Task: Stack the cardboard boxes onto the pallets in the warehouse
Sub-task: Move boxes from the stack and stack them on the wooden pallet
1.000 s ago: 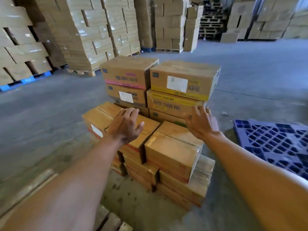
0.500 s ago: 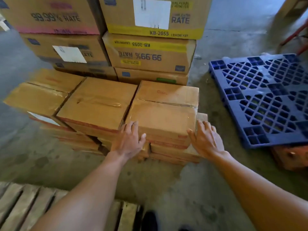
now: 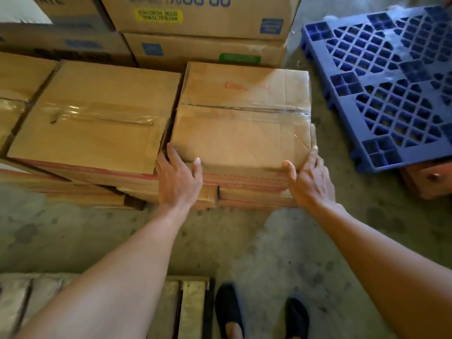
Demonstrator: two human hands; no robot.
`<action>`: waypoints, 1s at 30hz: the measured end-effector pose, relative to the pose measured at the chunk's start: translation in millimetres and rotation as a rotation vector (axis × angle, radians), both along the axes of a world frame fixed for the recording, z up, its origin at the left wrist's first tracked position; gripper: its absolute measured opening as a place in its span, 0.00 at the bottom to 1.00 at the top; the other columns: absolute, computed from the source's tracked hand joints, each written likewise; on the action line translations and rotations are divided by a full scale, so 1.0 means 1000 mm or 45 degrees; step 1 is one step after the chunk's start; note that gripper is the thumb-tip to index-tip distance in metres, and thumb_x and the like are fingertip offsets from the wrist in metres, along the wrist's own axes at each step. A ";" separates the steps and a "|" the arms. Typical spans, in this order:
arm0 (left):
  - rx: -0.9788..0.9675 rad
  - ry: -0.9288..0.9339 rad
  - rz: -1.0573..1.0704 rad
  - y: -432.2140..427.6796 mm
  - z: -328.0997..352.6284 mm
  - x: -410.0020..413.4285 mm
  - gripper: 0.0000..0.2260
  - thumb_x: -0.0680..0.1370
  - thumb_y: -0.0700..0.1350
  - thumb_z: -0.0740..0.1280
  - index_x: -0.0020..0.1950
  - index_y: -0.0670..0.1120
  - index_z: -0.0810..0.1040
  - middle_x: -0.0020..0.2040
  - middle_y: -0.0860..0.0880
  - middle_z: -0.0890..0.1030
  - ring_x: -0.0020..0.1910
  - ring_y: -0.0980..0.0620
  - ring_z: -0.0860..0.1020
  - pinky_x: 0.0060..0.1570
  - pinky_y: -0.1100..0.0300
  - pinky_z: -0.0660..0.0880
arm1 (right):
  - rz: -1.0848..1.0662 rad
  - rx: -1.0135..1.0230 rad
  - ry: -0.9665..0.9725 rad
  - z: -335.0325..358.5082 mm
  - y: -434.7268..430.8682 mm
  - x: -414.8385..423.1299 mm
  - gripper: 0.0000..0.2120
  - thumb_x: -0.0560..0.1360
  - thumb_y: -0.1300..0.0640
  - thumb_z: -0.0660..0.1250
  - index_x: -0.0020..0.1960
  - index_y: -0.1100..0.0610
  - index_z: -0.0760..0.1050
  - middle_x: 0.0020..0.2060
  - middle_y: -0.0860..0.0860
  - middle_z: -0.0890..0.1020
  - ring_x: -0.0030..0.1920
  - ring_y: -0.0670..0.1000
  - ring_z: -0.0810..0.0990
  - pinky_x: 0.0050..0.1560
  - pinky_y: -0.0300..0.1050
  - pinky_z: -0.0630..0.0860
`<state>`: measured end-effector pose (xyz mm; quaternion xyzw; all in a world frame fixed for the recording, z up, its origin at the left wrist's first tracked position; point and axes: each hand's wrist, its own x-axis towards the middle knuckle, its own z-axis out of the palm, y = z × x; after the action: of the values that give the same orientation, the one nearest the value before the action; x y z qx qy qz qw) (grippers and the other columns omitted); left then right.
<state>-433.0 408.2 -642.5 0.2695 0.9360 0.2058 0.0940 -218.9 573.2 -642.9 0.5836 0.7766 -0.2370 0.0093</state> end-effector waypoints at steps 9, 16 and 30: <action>0.256 -0.185 0.089 0.004 -0.018 -0.002 0.40 0.72 0.67 0.66 0.73 0.42 0.67 0.68 0.40 0.65 0.63 0.42 0.70 0.58 0.50 0.74 | -0.228 -0.057 0.434 -0.017 0.017 0.013 0.46 0.75 0.34 0.66 0.82 0.51 0.48 0.78 0.55 0.63 0.74 0.58 0.67 0.70 0.62 0.70; 0.685 -0.512 0.166 0.008 -0.026 -0.012 0.38 0.66 0.63 0.72 0.70 0.47 0.65 0.57 0.52 0.72 0.53 0.52 0.72 0.46 0.66 0.69 | -0.337 -0.228 0.746 -0.020 0.030 0.017 0.49 0.62 0.31 0.72 0.78 0.33 0.54 0.76 0.48 0.65 0.70 0.52 0.68 0.67 0.57 0.70; 0.836 -0.973 0.068 -0.019 -0.007 0.007 0.45 0.60 0.65 0.79 0.74 0.66 0.65 0.67 0.52 0.76 0.65 0.46 0.76 0.63 0.41 0.76 | -0.360 -0.480 1.091 -0.006 0.014 0.053 0.44 0.64 0.39 0.77 0.74 0.28 0.60 0.56 0.34 0.68 0.62 0.52 0.76 0.58 0.62 0.80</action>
<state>-426.0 388.9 -649.2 0.1662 0.7272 0.5755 0.3351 -166.2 587.3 -649.3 0.5216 0.5672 -0.5913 -0.2377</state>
